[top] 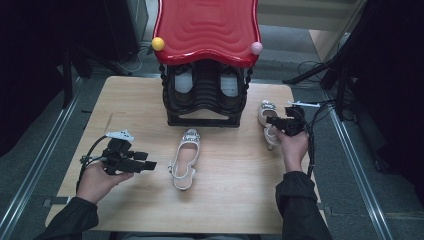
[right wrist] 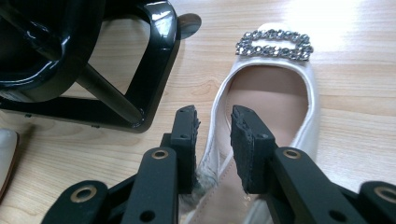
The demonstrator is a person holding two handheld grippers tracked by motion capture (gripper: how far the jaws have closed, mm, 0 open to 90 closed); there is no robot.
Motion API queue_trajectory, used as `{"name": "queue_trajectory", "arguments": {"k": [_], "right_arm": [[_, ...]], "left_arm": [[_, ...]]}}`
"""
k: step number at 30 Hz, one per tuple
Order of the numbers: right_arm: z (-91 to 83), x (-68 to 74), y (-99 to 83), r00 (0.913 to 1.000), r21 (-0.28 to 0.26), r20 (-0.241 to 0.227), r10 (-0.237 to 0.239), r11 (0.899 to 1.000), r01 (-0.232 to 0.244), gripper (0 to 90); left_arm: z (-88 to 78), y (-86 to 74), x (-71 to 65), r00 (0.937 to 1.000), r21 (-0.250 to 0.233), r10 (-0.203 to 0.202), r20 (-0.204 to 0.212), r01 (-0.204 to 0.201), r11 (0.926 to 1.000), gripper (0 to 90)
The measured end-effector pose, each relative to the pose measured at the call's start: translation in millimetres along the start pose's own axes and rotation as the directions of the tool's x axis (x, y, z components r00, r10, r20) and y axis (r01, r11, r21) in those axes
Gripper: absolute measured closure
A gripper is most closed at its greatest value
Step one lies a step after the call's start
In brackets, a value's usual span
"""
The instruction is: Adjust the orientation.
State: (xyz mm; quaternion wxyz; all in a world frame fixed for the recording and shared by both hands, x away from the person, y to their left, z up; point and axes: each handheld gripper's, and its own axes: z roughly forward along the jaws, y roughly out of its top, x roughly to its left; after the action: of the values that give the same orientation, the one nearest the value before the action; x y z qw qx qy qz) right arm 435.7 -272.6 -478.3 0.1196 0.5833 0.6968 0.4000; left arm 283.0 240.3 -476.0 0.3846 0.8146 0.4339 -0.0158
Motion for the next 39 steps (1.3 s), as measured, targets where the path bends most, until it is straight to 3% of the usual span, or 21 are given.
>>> {"name": "queue_trajectory", "arguments": {"k": [19, 22, 28, 39], "right_arm": [[23.0, 2.3, -0.5, 1.0, 0.053, 0.006, 0.004, 0.999, -0.004, 77.6], [23.7, 0.1, -0.3, 0.9999, 0.054, -0.006, 0.012, 0.998, -0.012, 79.8], [24.3, 0.9, 0.0, 0.9998, 0.083, 0.021, 0.006, 0.997, -0.008, 86.0], [13.0, -3.3, -0.9, 0.9997, 0.06, 0.01, 0.023, 0.998, -0.024, 87.9]], "left_arm": [[-6.0, -7.8, 0.8, 0.9999, -0.022, -0.016, -0.006, 0.016, 0.9996, 39.3], [-6.4, -8.4, 0.7, 0.9998, -0.024, -0.017, -0.008, 0.017, 0.9996, 39.4], [-6.4, -8.6, -0.5, 0.9999, -0.027, -0.016, -0.005, 0.016, 0.9995, 39.4], [-5.9, -6.2, 2.0, 0.9999, -0.032, -0.017, -0.003, 0.016, 0.9994, 39.3]]}}
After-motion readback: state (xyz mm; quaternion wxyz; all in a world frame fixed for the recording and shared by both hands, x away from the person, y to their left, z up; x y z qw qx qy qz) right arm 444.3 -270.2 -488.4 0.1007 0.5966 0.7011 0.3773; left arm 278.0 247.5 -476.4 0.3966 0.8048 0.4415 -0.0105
